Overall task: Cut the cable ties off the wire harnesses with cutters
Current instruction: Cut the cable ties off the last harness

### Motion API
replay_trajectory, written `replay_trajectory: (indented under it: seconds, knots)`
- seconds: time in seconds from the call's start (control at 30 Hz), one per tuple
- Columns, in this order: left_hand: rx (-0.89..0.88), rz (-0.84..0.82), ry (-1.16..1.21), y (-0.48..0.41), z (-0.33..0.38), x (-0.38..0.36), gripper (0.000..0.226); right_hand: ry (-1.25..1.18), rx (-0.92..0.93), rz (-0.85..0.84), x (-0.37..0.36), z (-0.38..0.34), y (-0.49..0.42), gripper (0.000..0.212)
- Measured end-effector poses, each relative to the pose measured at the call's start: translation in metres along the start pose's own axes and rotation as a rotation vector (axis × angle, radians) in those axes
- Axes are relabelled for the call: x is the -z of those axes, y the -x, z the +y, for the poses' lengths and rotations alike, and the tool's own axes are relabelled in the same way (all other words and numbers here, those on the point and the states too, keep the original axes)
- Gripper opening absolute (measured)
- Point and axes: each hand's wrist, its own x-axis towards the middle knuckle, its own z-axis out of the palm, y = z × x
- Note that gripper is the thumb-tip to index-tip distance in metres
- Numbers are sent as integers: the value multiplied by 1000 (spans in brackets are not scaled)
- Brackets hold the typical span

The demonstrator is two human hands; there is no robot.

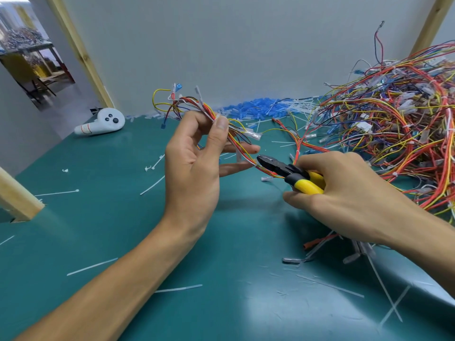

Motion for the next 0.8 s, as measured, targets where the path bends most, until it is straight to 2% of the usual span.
replay_trajectory:
  seconds: [0.5,0.7,0.8]
  knots:
    - [24,19,35,-1,-1,1,14,-4,65,-32,-2,3,2,28]
    - [99,61,96,-2,-1,1,17,-107,100,-91,-5,1,2,39]
    - [133,92,116,-5,-1,2,15,-196,106,-92,-4,-3,4,36]
